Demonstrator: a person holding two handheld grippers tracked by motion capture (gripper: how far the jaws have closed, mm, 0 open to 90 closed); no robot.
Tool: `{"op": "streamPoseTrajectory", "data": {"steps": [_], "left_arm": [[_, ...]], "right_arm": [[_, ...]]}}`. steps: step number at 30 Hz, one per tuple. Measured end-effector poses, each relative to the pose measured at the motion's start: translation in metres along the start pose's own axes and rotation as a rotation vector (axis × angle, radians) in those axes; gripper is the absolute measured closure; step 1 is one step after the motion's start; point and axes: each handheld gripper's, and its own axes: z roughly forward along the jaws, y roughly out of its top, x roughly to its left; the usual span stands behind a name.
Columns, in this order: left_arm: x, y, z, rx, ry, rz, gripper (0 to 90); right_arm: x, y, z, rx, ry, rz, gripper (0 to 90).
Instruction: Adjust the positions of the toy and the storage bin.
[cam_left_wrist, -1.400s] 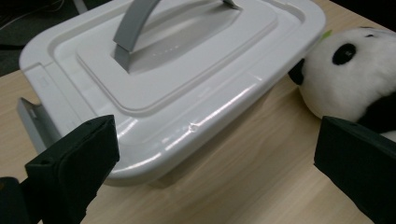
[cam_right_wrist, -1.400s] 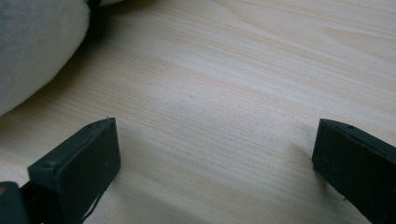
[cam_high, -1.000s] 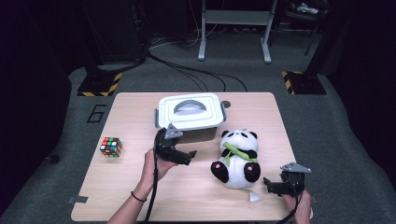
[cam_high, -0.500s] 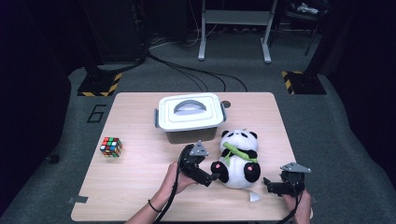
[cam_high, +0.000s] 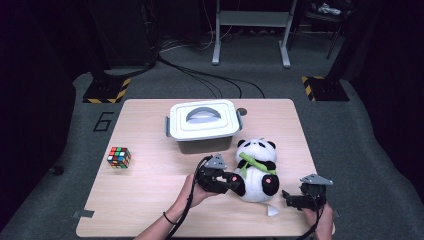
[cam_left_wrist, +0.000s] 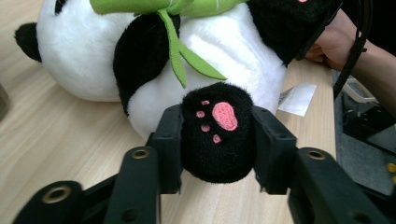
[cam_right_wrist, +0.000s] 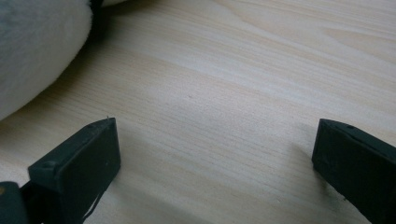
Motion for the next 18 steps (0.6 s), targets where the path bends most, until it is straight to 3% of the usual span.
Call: {"op": "streamPoseTrajectory", "data": {"steps": [4,18], "left_arm": [[-0.007,-0.001,0.000,-0.009,0.012,0.017,65.9],[-0.027,-0.010,-0.007,-0.020,-0.013,0.017,66.5]], "right_arm": [[0.000,0.000,0.000,0.002,0.000,0.003,0.3],[0.000,0.000,0.000,0.001,0.000,0.003,0.3]]}}
